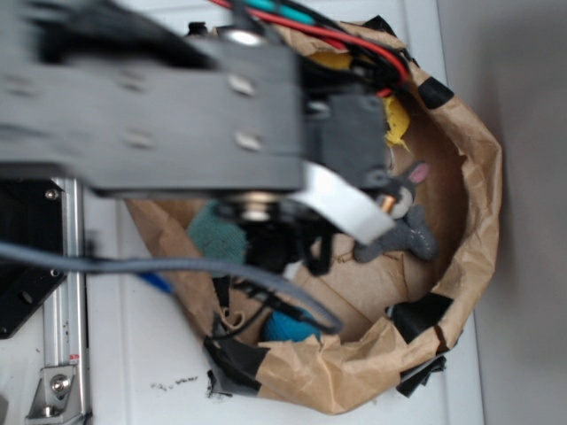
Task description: Grab the gray animal.
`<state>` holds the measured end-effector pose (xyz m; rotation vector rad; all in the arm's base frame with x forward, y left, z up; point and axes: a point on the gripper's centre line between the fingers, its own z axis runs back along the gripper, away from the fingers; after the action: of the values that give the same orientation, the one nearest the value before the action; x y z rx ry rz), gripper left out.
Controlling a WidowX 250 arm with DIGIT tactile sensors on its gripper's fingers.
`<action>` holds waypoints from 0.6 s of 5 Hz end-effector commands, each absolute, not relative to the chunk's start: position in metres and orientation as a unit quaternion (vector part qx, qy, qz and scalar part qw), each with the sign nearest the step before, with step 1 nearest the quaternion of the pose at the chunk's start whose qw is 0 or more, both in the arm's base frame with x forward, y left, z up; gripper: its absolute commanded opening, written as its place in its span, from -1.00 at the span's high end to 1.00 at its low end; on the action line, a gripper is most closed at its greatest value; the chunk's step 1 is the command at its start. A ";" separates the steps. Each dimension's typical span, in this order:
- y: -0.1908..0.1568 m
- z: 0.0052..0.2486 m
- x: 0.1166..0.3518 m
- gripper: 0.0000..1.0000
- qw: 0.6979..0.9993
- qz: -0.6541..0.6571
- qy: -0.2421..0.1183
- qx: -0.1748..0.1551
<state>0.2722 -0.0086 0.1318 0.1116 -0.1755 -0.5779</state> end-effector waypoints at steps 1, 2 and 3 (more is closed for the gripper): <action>-0.028 0.090 0.328 -1.00 0.926 -0.366 -0.065 0.068; -0.032 0.071 0.350 -1.00 0.931 -0.351 -0.049 0.091; -0.031 0.051 0.351 -1.00 0.951 -0.303 -0.021 0.054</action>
<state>0.3401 -0.0253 0.0371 0.0940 0.0195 -0.6073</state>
